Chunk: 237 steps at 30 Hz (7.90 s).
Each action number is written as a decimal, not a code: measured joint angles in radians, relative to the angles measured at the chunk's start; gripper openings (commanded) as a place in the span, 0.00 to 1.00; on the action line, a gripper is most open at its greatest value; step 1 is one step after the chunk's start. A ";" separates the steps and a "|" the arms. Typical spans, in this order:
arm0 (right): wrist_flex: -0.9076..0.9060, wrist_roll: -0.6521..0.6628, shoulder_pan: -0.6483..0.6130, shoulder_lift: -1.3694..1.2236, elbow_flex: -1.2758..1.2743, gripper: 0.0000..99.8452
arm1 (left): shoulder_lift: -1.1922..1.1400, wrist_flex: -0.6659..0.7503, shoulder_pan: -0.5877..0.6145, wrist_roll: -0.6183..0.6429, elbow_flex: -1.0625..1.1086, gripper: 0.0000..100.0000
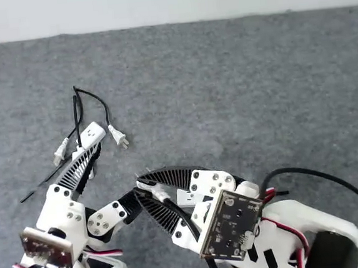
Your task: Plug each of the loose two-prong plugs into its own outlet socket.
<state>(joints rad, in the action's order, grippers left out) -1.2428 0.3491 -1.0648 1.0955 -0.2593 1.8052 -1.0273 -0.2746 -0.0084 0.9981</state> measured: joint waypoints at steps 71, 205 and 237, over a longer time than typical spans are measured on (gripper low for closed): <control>0.066 0.005 0.144 0.014 -0.210 0.01 | -0.003 -0.012 0.002 -0.006 0.031 0.38; -0.072 -0.365 0.485 -0.143 -0.784 0.15 | 0.000 0.459 0.275 -0.014 0.549 0.38; -0.117 -0.623 0.431 -0.407 -0.806 0.14 | 0.000 0.483 0.275 -0.014 0.562 0.38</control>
<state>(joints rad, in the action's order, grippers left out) -1.3594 -0.2739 -0.6337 0.6889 -1.0648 1.8052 -0.5439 0.0000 -0.0222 1.5597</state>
